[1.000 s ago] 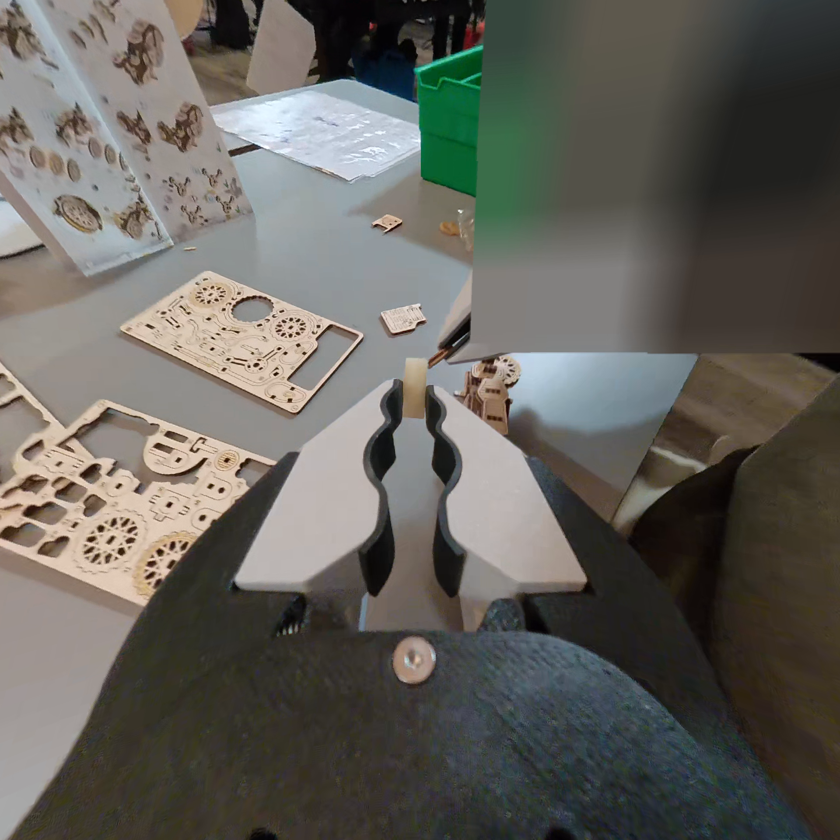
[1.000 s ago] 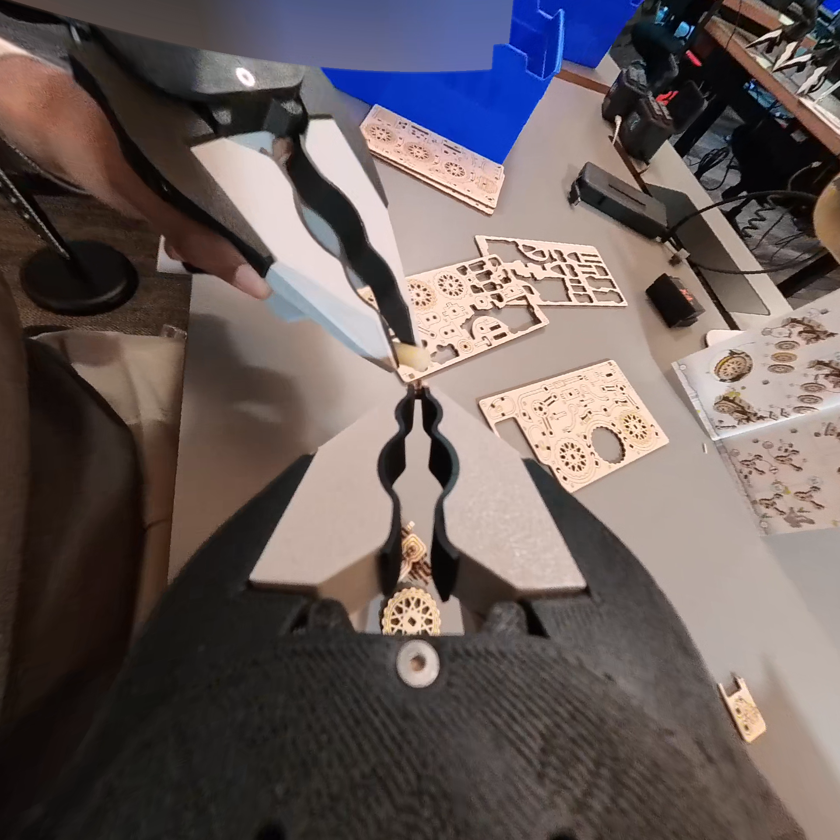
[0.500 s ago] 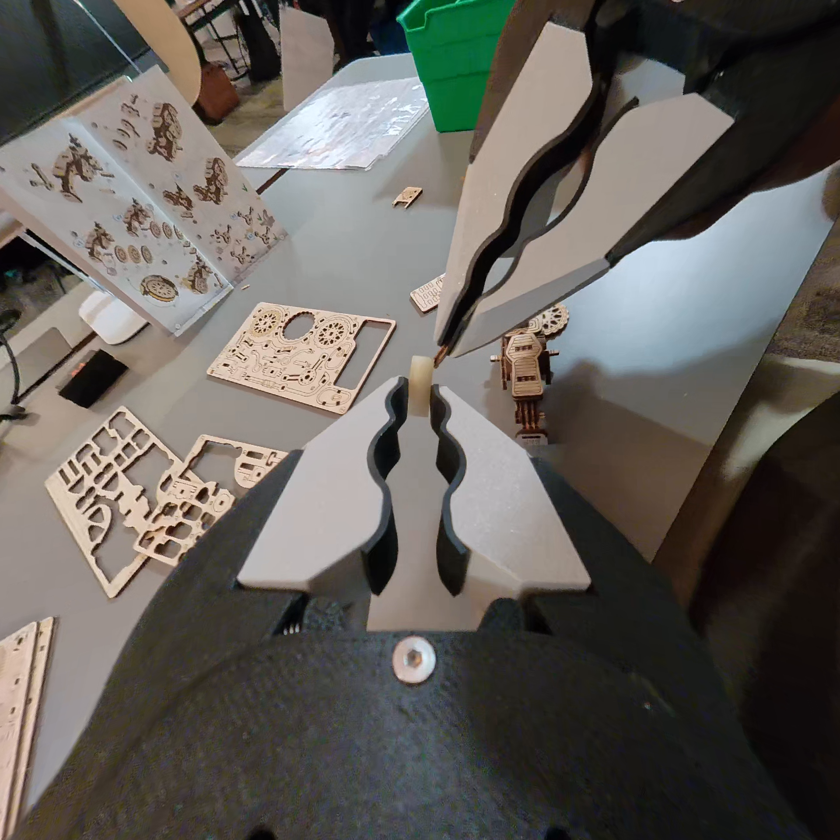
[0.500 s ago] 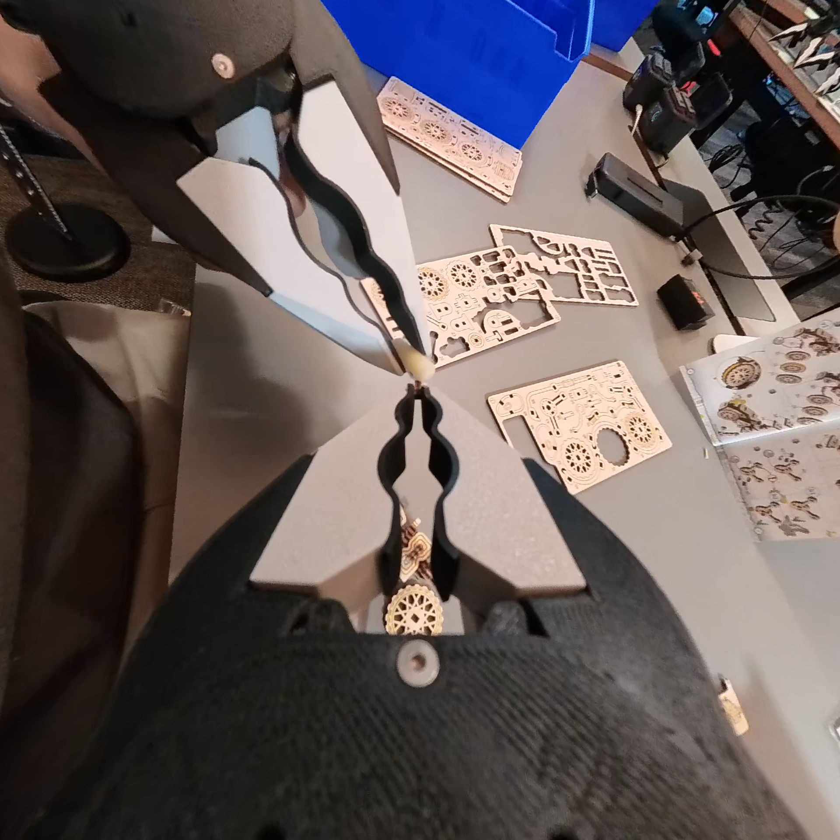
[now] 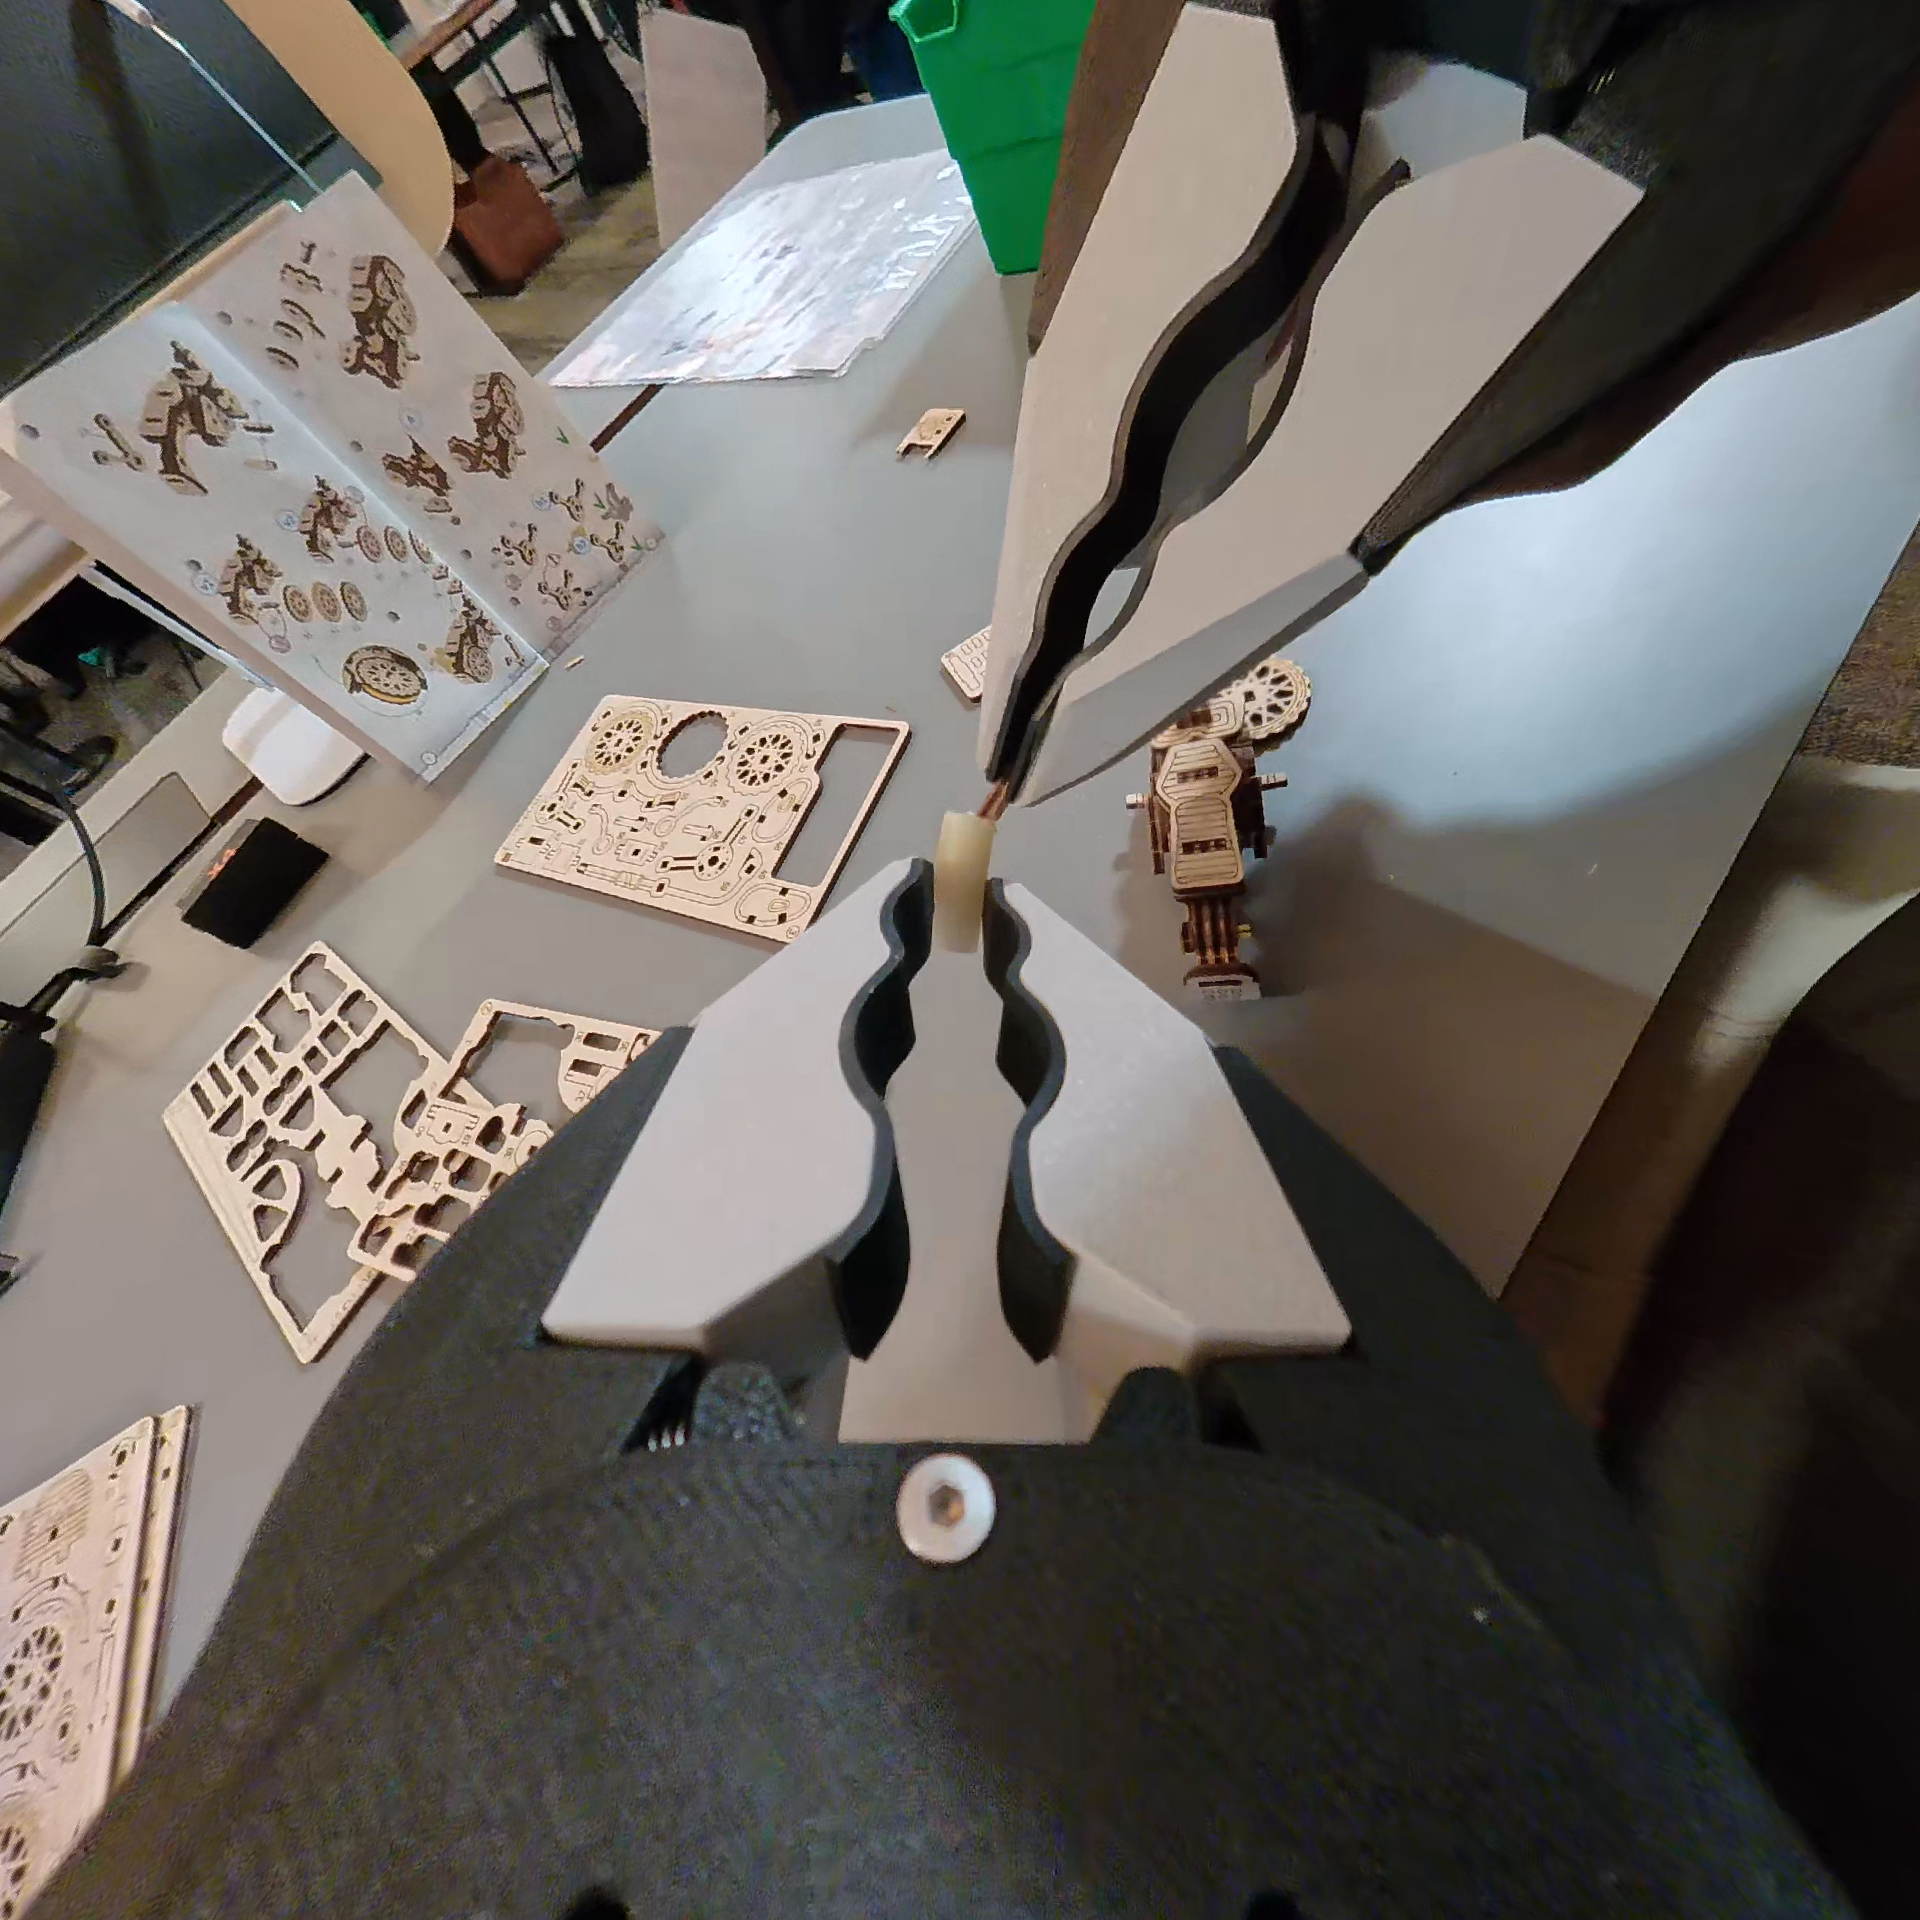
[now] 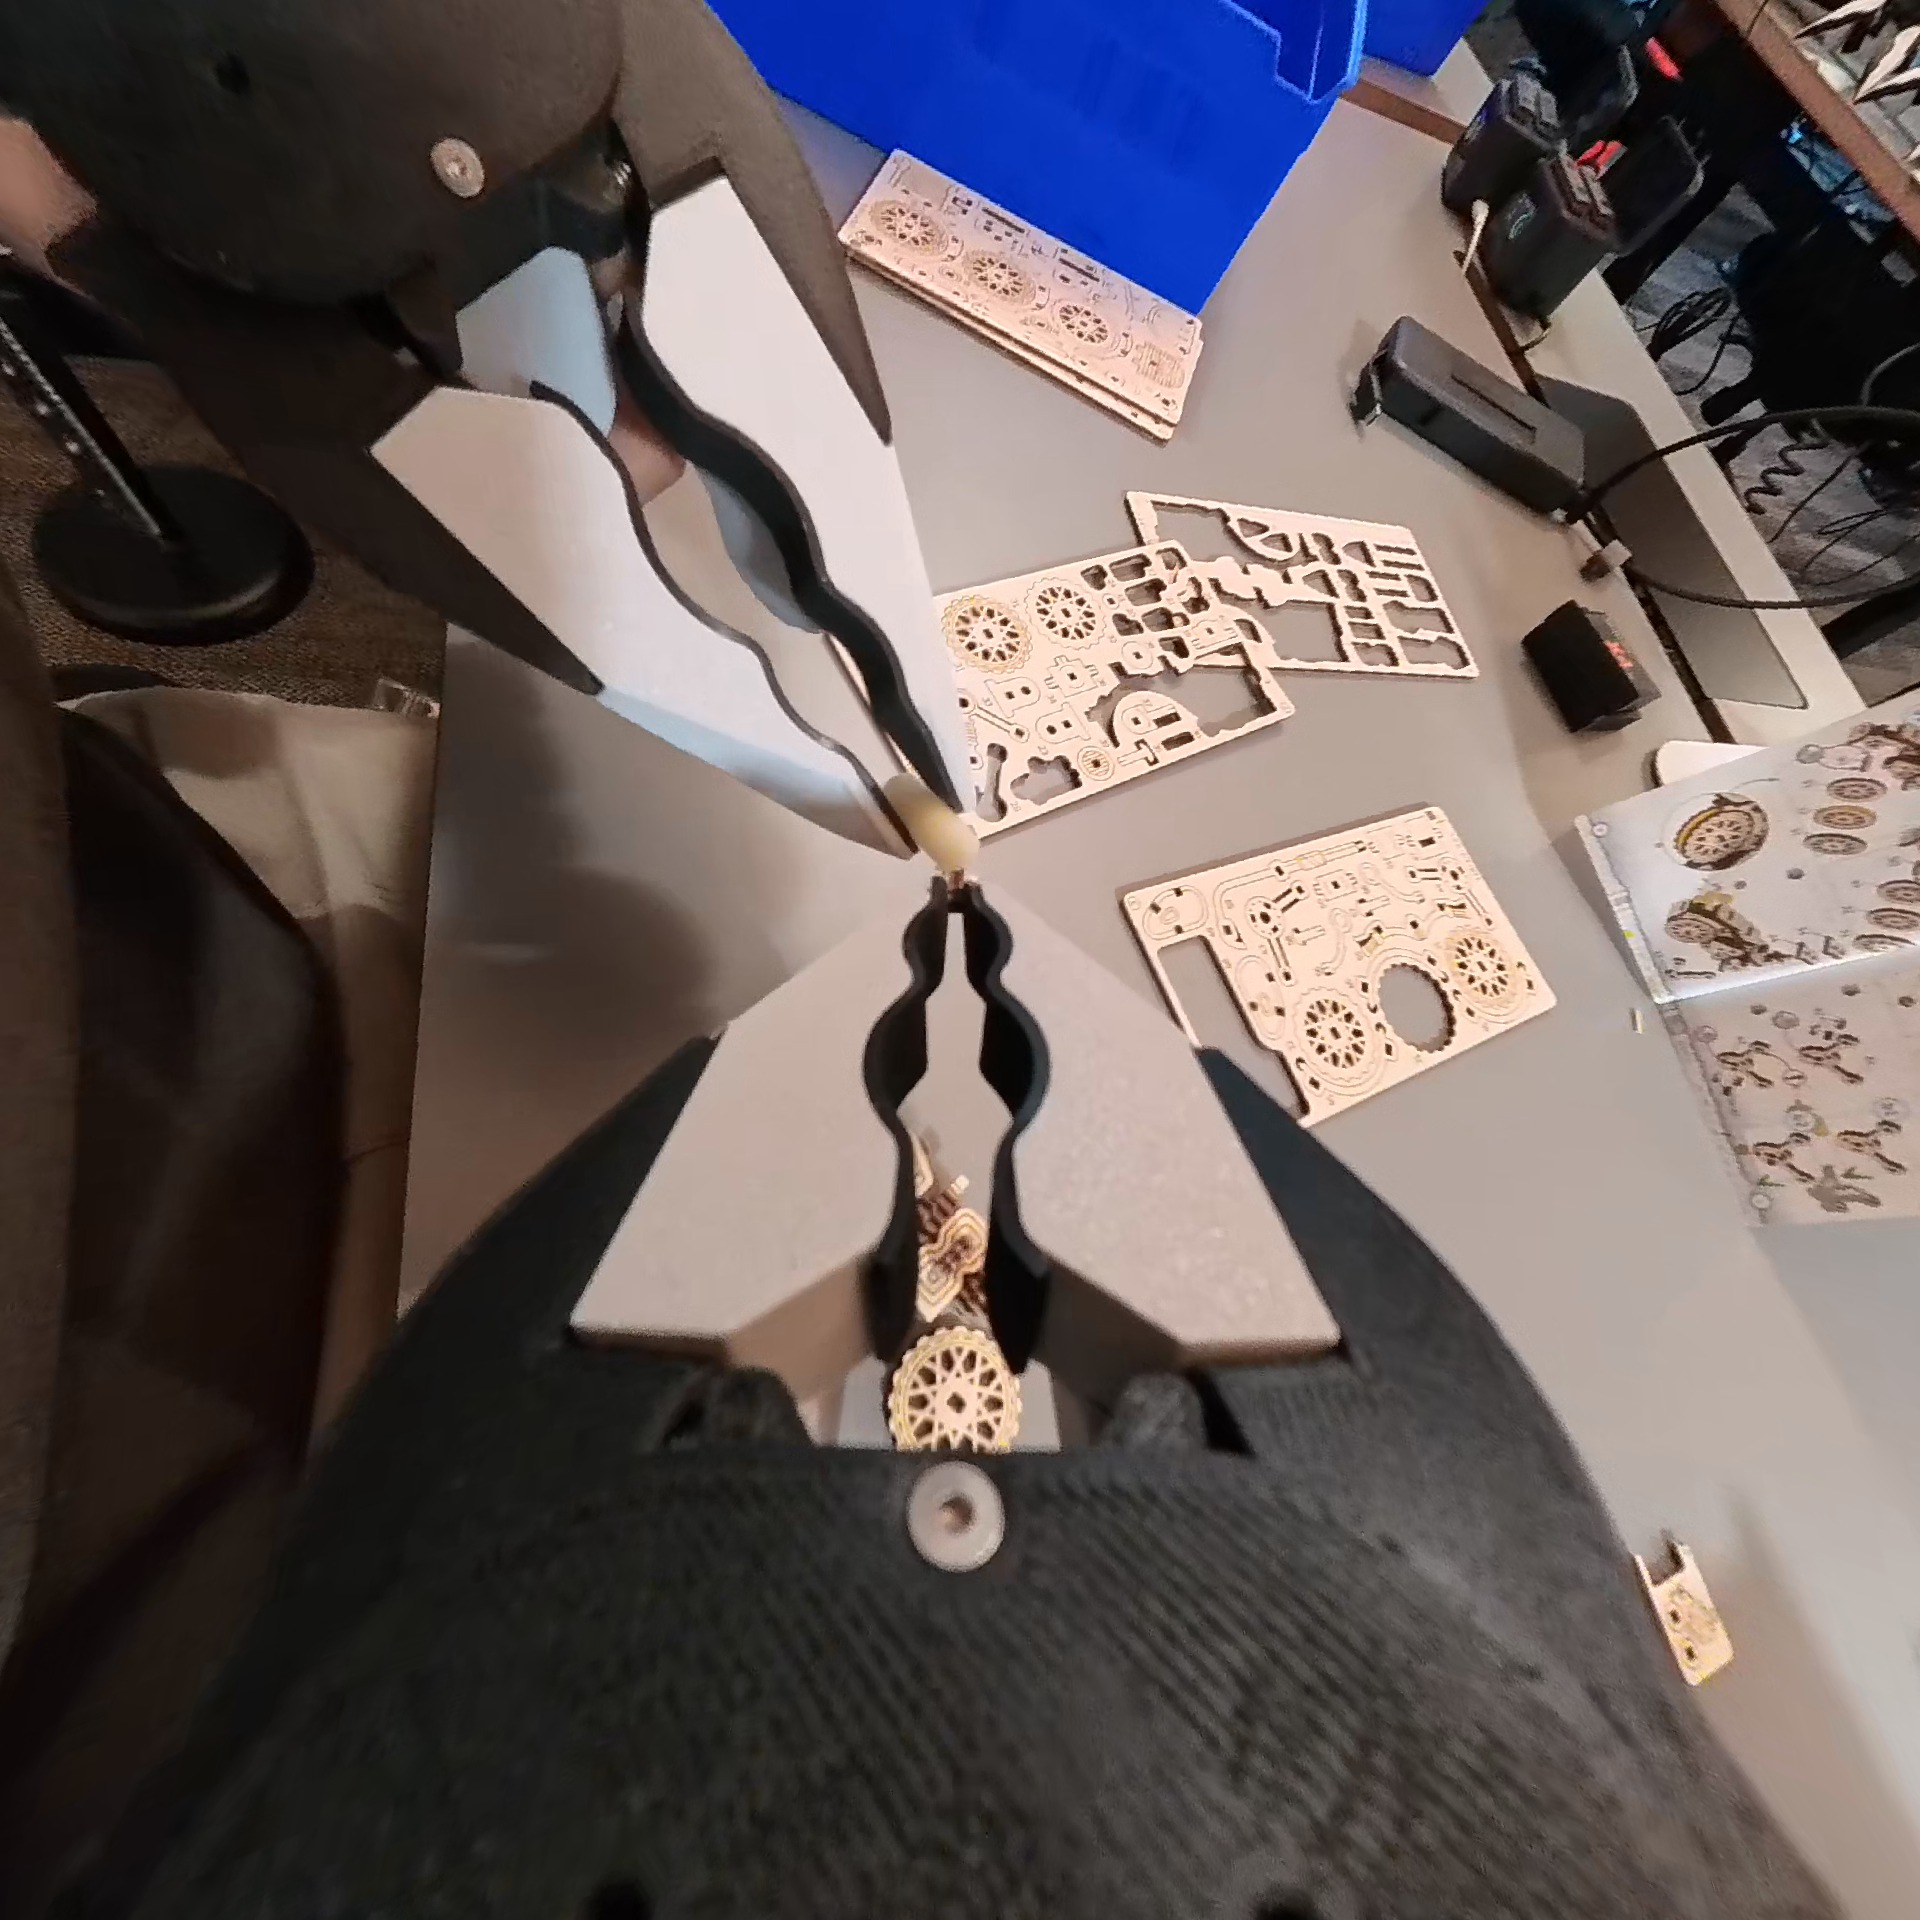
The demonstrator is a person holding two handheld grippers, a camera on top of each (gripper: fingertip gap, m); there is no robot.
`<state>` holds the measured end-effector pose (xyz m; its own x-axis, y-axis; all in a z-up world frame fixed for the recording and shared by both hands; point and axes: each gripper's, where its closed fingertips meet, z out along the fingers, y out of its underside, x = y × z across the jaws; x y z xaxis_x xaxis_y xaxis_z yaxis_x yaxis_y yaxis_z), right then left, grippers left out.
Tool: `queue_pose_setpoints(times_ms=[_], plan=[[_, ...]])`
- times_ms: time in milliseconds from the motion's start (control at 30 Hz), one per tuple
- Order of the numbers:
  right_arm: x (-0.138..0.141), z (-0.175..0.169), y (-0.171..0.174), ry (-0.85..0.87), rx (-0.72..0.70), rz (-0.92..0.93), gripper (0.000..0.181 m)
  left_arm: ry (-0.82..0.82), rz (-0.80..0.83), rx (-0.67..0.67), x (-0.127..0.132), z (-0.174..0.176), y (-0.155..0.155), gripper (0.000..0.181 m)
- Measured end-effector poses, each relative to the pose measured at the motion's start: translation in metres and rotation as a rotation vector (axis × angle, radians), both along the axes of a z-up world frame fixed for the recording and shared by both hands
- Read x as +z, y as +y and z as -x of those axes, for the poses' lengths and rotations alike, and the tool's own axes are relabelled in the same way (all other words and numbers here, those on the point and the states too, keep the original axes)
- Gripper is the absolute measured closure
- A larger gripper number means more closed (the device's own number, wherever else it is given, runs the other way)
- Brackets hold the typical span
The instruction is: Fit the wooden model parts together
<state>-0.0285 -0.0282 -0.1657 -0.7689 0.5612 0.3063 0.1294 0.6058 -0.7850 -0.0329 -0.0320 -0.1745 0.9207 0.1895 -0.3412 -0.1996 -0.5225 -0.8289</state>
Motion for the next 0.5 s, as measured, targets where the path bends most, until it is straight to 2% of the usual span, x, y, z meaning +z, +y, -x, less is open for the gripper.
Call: queue_pose_setpoints(times_ms=[500], plan=[[-0.0052,-0.0021,0.0007,-0.013,0.016,-0.037,0.181,0.027,0.044,-0.002,-0.0067,-0.0028,0.0008,0.173]])
